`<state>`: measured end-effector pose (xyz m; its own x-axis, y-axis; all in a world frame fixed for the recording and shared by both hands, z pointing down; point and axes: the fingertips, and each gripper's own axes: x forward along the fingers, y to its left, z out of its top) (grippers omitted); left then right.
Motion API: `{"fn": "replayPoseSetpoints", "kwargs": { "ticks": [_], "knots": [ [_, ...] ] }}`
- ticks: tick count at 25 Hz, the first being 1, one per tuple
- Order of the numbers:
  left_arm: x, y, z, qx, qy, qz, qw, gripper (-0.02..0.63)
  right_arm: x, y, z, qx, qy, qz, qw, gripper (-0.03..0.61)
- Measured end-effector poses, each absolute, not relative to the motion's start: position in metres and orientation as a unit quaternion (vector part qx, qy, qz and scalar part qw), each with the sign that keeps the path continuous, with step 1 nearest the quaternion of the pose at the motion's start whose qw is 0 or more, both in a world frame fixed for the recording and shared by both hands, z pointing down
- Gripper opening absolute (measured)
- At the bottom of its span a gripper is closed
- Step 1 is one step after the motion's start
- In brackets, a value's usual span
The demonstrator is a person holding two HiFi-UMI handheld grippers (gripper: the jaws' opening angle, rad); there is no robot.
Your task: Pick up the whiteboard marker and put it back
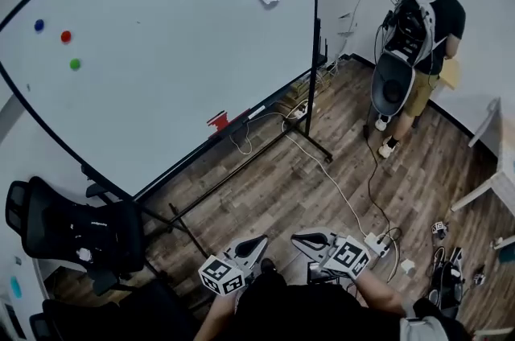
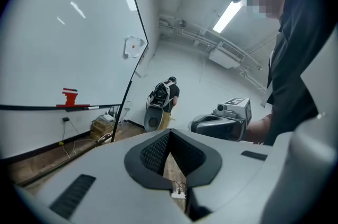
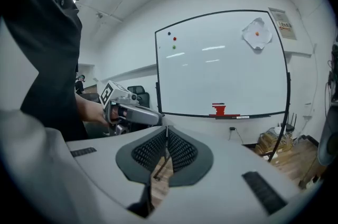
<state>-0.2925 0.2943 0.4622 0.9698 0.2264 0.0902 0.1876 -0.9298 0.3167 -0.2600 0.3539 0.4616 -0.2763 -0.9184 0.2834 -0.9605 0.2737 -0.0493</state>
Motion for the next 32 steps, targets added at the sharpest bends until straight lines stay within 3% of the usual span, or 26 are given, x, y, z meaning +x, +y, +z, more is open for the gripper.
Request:
{"fn": "replayPoseSetpoints", "kwargs": {
  "ticks": [6, 11, 15, 25, 32],
  "knots": [
    [-0.263, 0.204, 0.441, 0.983, 0.108, 0.047, 0.142, 0.012, -0.229, 0.268, 0.429, 0.602, -0.781, 0.071, 0.151, 0.021],
    [-0.253, 0.143, 0.448, 0.982, 0.110, 0.054, 0.146, 0.012, -0.212, 0.227, 0.416, 0.625, -0.769, 0.081, 0.104, 0.021],
    [-0.237, 0.126, 0.444, 0.981, 0.110, 0.036, 0.158, 0.012, -0.191, 0.213, 0.425, 0.630, -0.761, 0.086, 0.132, 0.021],
    [-0.175, 0.084, 0.451, 0.982, 0.088, 0.061, 0.152, 0.012, -0.118, 0.148, 0.428, 0.610, -0.781, 0.074, 0.117, 0.021],
    [-0.101, 0.030, 0.448, 0.986, 0.014, 0.089, 0.143, 0.012, -0.021, 0.082, 0.433, 0.557, -0.820, 0.069, 0.107, 0.021]
  ]
}}
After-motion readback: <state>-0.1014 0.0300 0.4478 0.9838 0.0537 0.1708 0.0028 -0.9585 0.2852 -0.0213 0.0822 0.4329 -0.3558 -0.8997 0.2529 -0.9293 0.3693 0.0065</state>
